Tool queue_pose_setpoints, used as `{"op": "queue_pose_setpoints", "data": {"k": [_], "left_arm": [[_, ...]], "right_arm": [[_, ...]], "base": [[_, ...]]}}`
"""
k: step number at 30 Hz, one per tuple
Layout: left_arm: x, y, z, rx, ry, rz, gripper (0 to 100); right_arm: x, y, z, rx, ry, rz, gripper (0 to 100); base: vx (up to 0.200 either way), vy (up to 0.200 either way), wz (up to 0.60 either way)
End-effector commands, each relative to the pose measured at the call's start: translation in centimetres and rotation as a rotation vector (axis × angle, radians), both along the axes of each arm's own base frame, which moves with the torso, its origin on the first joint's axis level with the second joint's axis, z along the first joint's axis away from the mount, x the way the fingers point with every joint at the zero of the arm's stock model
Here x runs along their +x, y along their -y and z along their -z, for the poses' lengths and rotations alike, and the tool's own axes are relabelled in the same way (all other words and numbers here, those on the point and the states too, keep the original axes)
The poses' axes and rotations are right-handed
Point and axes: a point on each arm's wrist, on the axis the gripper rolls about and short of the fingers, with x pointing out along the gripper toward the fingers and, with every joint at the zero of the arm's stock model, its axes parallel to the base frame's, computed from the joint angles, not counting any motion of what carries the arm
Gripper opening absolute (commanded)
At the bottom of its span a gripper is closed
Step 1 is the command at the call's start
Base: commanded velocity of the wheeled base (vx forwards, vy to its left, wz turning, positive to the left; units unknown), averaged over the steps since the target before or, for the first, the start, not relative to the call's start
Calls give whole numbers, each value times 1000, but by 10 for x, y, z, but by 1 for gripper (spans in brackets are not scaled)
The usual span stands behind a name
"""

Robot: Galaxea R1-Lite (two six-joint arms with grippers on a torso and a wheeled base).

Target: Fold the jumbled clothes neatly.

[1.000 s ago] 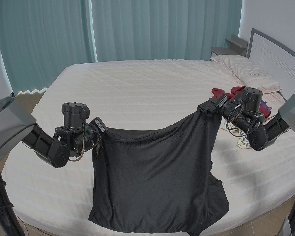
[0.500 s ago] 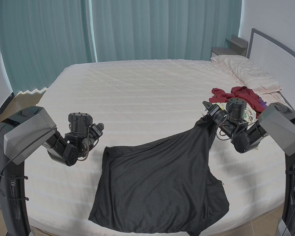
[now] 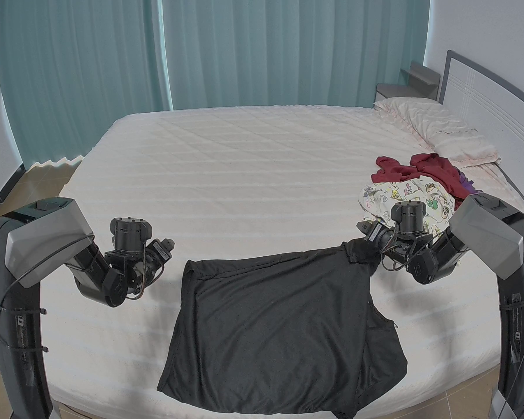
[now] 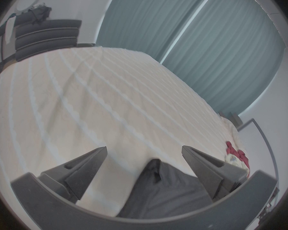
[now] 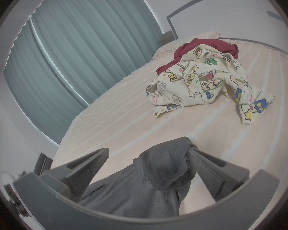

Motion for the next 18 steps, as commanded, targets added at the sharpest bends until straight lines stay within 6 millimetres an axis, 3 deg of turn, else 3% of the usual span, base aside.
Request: {"op": "queue_pose_setpoints", "data": {"k": [1, 4, 5, 6, 8, 13, 18], "left_arm": [[-35, 10, -19, -61, 3, 128, 100], [-41, 14, -21, -75, 9, 161, 100], [-42, 14, -21, -76, 10, 163, 100], [-41, 14, -22, -77, 15, 164, 100], [-40, 14, -25, -81, 25, 165, 100], [-22, 15, -37, -100, 87, 180, 100], [1, 21, -41, -106, 61, 198, 100]], "right_arm": [[2, 10, -20, 113, 33, 53, 100], [4, 14, -52, 345, 84, 83, 100], [4, 14, -52, 345, 84, 83, 100], [3, 25, -75, 470, 114, 101, 100], [0, 34, -80, 507, 93, 107, 100], [-9, 49, -67, 443, 2, 136, 100], [-39, 63, -46, 363, -111, 89, 100]], "base": [[0, 0, 0], [0, 0, 0], [0, 0, 0], [0, 0, 0], [0, 0, 0], [0, 0, 0], [0, 0, 0]]}}
